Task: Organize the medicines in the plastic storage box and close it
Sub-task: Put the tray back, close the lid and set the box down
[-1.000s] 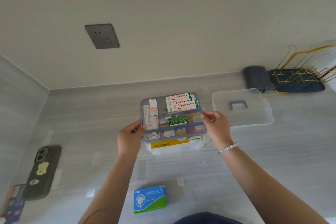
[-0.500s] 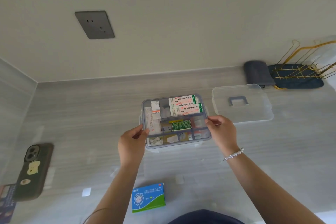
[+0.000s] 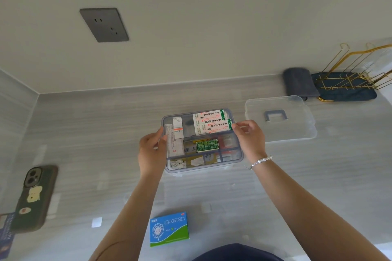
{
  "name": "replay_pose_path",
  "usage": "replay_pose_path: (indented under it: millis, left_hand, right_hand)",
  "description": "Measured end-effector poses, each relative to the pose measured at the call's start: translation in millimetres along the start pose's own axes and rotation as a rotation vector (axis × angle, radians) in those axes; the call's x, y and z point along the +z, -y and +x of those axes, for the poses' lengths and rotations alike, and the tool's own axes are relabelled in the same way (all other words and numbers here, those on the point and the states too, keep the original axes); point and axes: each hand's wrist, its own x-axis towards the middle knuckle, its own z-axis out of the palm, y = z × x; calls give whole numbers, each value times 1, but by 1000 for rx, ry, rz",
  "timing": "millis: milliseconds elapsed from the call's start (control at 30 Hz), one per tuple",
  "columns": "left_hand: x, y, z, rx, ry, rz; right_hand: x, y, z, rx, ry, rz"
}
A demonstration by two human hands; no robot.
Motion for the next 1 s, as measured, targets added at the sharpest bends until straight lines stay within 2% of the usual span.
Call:
replay_pose_path:
  millis: [133, 267, 333, 667, 833, 933, 1000]
  left_hand:
    - [2, 1, 2, -53, 32, -132]
    - [2, 6, 1, -233, 7, -313]
    - [1, 9, 5, -267, 34, -338]
    - [19, -20, 27, -319, 72, -397]
    - [29, -33, 34, -283, 59, -386]
    - [31, -39, 31, -282, 30, -331]
    - [35, -42, 25, -239, 22, -207]
  right_hand:
    - [6, 0, 6, 26, 12, 51]
    - [5, -6, 4, 13, 36, 50]
    - [4, -8, 4, 20, 48, 58]
    - [-5, -4, 31, 53, -16, 110]
    - [-10, -4, 43, 56, -44, 82]
    - [-13, -3, 44, 52, -21, 73]
    - [-17, -4, 43, 20, 11, 43]
